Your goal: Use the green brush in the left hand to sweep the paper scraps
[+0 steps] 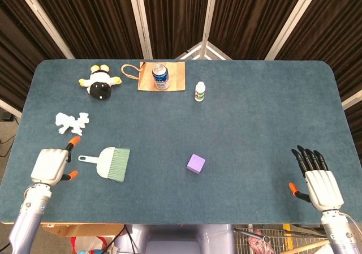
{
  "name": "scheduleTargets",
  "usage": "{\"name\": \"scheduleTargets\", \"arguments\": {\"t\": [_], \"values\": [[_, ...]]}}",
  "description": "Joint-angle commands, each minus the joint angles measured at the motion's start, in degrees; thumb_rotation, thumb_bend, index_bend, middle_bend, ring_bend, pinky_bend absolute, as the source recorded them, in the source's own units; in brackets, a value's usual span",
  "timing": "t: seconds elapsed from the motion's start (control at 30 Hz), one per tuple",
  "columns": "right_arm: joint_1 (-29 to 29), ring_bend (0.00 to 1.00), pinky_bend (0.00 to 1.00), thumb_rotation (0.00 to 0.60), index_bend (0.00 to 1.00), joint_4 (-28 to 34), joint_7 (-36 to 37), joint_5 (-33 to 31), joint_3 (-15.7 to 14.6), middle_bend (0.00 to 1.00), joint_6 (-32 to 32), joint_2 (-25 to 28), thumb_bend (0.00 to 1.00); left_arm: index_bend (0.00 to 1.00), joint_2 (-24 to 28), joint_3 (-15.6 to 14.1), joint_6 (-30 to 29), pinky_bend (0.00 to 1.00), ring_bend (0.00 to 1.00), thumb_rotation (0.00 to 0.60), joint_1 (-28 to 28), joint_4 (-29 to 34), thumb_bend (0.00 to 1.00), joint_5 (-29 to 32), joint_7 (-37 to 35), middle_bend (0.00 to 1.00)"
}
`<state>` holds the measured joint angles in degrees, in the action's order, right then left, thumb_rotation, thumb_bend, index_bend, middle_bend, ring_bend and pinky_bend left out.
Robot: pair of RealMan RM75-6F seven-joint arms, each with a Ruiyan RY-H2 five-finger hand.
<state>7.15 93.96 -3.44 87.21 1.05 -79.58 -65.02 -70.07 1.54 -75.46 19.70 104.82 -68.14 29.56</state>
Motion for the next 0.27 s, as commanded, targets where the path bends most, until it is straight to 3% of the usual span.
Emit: {"name": "scheduleTargets", "arguments": {"t": [0.03,0.27], "values": [[-0.03,0.0,0.01,0.6,0.0,0.04,-0.01,0.07,-0.04,0.0,-0.05,0.02,0.32,0.0,1.26,-0.77,-1.92,0.53,0.35,0.6,-2.1,-0.73,0.0,-1.99,-3.91,0.24],[0.14,0.0,0.01,0.6,0.0,-0.62,-0.91,0.81,-0.32,0.0,0.02,-0.06,0.32,0.0,4.59,-3.5,-11.27,0.34,0.06,0.6,-8.44,-4.68,0.0,-12.9,-16.44,0.01]]}}
